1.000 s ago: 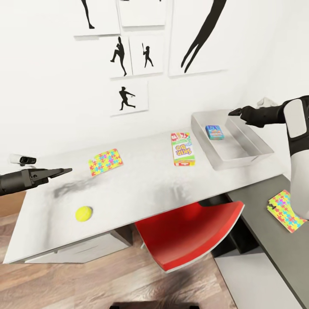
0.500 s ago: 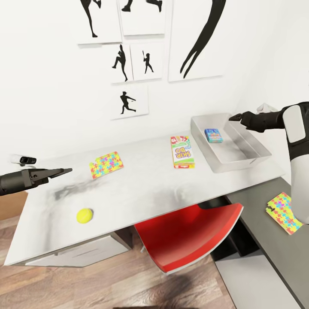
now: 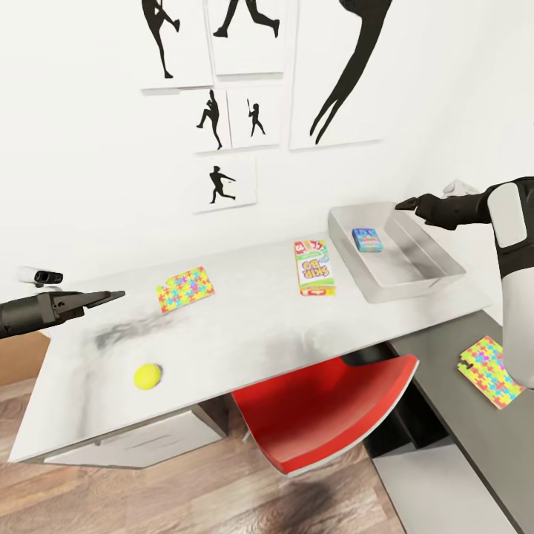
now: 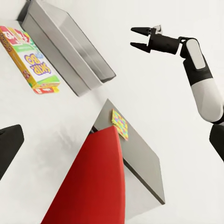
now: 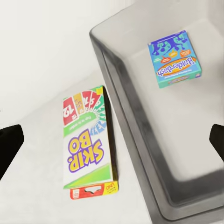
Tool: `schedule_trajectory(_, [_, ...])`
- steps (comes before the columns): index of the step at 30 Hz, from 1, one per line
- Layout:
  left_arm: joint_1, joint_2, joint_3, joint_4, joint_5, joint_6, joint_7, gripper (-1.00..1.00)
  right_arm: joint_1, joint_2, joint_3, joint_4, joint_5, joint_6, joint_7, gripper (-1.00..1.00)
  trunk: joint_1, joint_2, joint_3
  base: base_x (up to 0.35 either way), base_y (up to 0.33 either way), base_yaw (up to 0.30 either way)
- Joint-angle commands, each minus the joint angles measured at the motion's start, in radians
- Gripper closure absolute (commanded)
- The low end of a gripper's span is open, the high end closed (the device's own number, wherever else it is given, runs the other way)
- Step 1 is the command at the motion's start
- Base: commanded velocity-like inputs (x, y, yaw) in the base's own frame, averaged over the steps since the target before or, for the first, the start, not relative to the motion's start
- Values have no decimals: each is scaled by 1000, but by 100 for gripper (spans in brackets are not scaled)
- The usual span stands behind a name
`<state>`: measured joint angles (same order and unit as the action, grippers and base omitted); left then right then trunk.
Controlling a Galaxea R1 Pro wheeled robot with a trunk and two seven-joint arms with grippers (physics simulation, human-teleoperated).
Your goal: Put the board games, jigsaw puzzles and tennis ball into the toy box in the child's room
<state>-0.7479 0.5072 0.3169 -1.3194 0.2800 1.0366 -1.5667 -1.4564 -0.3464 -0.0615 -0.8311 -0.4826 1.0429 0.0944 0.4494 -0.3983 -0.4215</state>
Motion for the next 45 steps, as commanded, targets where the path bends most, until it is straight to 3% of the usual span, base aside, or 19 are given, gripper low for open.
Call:
schedule_trajectory(1, [-1, 0, 0, 0, -1, 11, -4, -100, -1, 0, -2, 0, 10, 4, 10, -100, 1, -2, 0, 0, 0, 0])
schedule_trajectory(45, [-1, 1, -1, 0, -1, 11, -4, -100, 16, 0, -1, -1, 9, 4, 10, -100, 1, -2, 73, 0, 0, 0])
